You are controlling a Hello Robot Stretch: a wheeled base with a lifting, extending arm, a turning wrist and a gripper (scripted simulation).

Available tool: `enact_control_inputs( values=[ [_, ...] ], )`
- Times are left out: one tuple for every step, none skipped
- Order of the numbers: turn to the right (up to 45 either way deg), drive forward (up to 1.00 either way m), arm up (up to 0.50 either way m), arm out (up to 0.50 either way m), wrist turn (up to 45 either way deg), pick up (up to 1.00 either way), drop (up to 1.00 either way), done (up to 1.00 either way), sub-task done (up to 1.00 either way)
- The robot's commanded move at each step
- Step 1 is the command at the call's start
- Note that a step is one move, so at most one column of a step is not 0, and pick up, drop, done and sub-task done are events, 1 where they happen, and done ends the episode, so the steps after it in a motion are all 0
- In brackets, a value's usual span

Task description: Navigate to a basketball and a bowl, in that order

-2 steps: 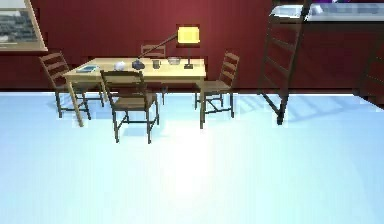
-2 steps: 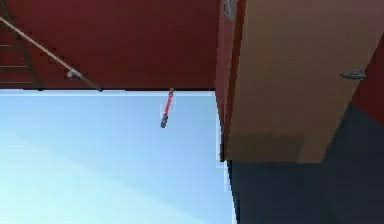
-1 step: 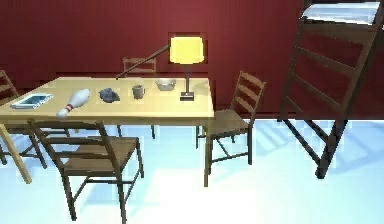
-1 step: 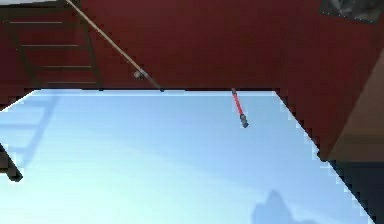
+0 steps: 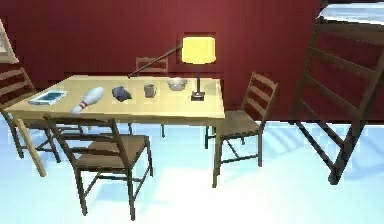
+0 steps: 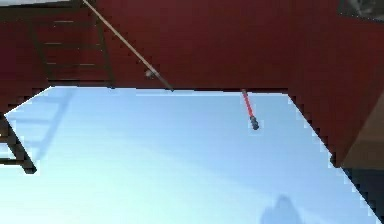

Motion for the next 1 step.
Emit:
enact_control_inputs(
  values=[
    [0.0, 0.8, 0.0, 0.0, 0.0, 0.0, 0.0, 0.0, 0.0]
  ],
)
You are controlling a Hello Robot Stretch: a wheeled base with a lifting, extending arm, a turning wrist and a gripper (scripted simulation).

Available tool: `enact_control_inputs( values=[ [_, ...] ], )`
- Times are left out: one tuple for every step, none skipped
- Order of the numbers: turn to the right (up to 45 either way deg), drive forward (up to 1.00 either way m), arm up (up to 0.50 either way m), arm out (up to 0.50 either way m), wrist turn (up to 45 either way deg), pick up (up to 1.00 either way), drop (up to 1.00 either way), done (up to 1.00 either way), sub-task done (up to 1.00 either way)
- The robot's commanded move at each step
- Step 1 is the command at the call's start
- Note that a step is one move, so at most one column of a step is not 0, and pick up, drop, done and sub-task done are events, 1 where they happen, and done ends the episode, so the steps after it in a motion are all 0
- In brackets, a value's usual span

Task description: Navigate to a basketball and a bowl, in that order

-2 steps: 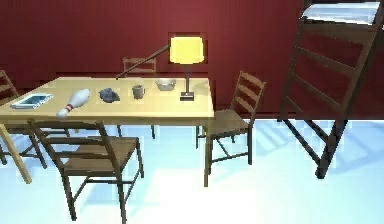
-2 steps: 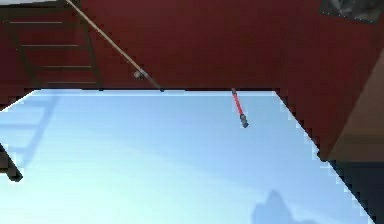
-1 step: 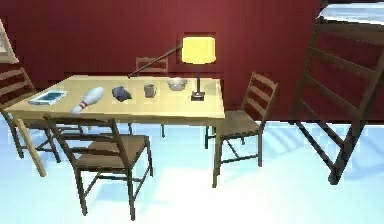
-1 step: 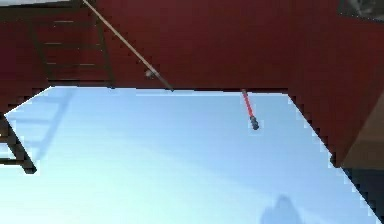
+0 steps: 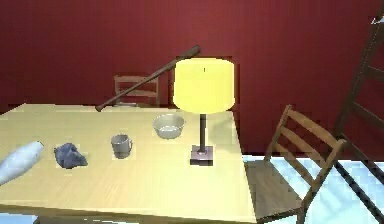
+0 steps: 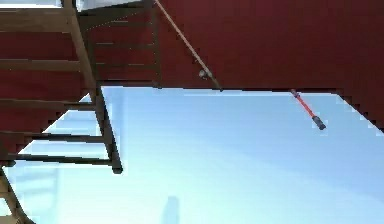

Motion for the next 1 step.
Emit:
enact_control_inputs(
  values=[
    [0.0, 0.0, 0.0, 0.0, 0.0, 0.0, 0.0, 1.0, 0.0]
  ],
)
